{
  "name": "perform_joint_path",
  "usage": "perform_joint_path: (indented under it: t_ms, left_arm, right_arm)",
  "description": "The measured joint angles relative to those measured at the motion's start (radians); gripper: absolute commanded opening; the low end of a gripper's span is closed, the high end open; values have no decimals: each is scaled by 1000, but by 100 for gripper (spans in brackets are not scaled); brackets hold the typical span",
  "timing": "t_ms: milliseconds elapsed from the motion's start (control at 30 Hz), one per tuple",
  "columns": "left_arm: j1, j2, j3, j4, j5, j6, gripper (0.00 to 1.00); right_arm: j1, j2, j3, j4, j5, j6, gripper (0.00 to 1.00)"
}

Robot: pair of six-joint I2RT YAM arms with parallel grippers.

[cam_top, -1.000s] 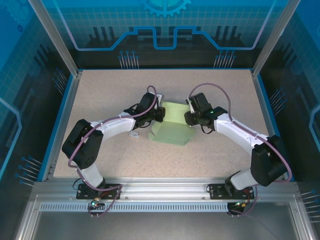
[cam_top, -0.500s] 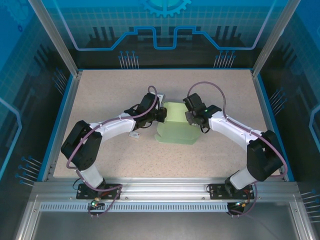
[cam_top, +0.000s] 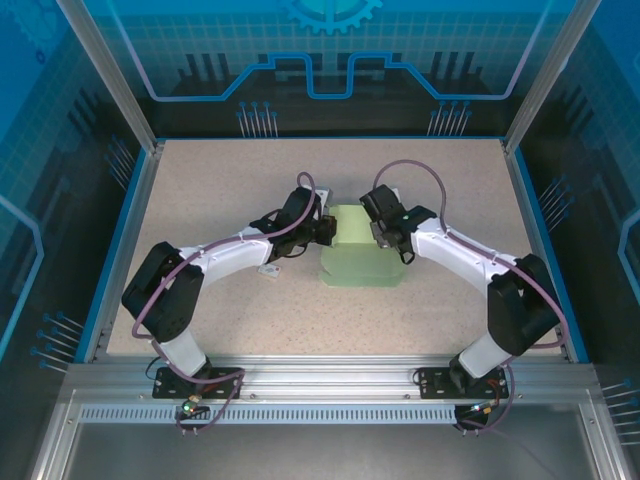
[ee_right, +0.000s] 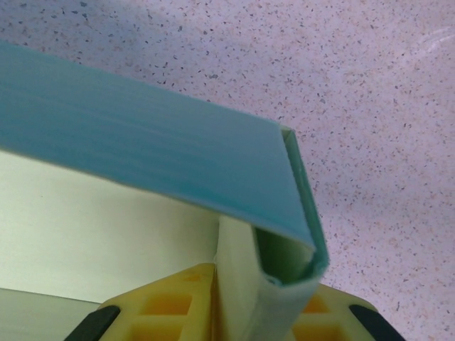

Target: Fold the paper box

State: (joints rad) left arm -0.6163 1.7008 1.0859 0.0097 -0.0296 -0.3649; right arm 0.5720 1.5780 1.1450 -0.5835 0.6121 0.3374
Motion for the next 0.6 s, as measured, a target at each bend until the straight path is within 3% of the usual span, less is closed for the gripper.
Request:
perform_joint_path:
  t_ms: [200,600]
  left_arm:
    - [0,0,5,-6,0,-2,6]
    - [0,0,5,-14,-19,2,6]
  right_arm:
    - [5,16,6,-4,20,-2,22]
    - [-1,-48,7,-14,-80,-14,44]
